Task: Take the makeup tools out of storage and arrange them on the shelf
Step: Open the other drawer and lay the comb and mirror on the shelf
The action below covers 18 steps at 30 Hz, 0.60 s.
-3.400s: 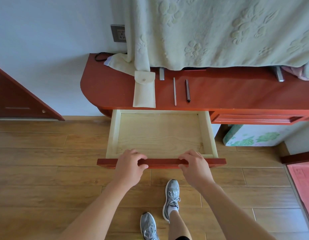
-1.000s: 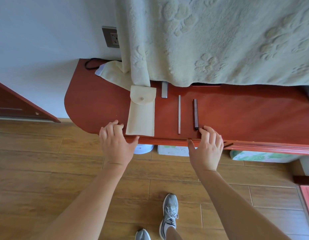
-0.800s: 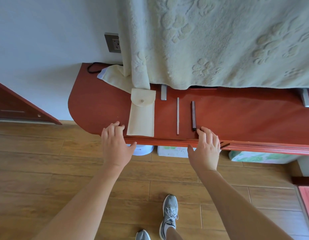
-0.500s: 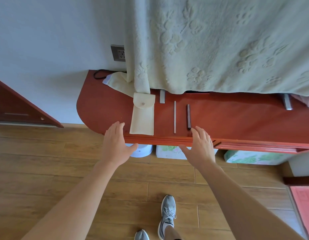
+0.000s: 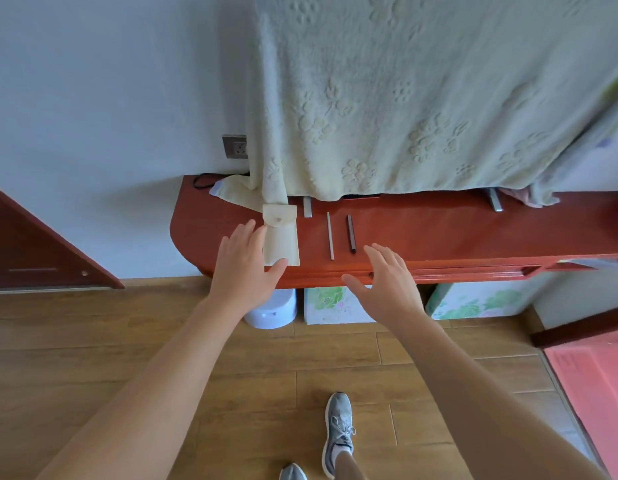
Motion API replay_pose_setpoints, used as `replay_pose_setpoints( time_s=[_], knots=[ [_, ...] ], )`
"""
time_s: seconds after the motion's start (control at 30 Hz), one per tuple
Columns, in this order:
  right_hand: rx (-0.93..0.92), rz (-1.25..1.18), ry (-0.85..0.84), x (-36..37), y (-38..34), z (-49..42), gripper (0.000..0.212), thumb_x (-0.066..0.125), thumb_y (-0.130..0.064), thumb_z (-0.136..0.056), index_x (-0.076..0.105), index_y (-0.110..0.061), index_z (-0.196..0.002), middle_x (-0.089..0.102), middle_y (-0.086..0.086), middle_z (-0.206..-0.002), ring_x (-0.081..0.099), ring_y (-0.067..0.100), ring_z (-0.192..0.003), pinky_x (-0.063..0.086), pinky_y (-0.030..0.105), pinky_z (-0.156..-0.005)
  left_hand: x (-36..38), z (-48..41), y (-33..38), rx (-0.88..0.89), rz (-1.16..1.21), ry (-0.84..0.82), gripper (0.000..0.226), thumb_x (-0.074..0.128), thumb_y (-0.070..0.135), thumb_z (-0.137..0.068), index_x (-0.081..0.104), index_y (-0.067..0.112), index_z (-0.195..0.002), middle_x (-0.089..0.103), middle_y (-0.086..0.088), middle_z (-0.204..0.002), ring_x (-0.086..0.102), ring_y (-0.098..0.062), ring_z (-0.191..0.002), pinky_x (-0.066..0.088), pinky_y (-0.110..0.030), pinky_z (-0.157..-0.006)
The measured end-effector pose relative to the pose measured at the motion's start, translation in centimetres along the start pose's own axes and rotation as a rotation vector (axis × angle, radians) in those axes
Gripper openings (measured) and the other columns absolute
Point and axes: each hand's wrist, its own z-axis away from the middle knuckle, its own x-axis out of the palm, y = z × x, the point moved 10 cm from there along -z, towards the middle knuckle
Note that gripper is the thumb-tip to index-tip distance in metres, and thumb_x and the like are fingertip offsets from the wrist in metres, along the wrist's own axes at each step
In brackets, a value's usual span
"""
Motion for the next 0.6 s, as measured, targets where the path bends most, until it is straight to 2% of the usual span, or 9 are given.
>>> replay_pose_setpoints(
  time_s=[0.13,0.4,0.6],
  knots=[
    [0.011,0.021,0.044,-3.9,-0.9,3.1,0.072,0.05,-0.058,-0.092,0.031,-0.018,-0.149,0.03,-0.001,-0.157,0.021,0.019,-0.146,0.026,0.041,-0.118,-3.1,1.8,3.4,0.082,-0.006,0.011,0.06,0.052,0.043,-0.097,0.037,0.011,-0.146,0.036,-0.007,-0.153,0.028,-0.026,-0.142,0.02,-0.048,-0.117],
    [-0.004,0.082,0.157,-11.1,-1.1,7.7,0.063,0.041,-0.052,-0.097,0.036,-0.016,-0.148,0.035,0.001,-0.154,0.024,0.021,-0.145,0.022,0.04,-0.119,-7.3,6.0,8.6,0.17,0.048,0.011,0.057,0.049,0.039,-0.099,0.037,0.011,-0.148,0.034,-0.005,-0.155,0.028,-0.023,-0.143,0.023,-0.037,-0.118],
    [-0.024,0.068,0.189,-13.8,-0.3,10.2,0.059,0.038,-0.048,-0.098,0.038,-0.015,-0.147,0.038,0.002,-0.153,0.027,0.019,-0.144,0.022,0.039,-0.119,-8.7,8.6,10.5,0.143,0.044,-0.001,0.057,0.044,0.039,-0.102,0.033,0.012,-0.151,0.029,-0.003,-0.159,0.023,-0.02,-0.147,0.022,-0.036,-0.121]
  ],
)
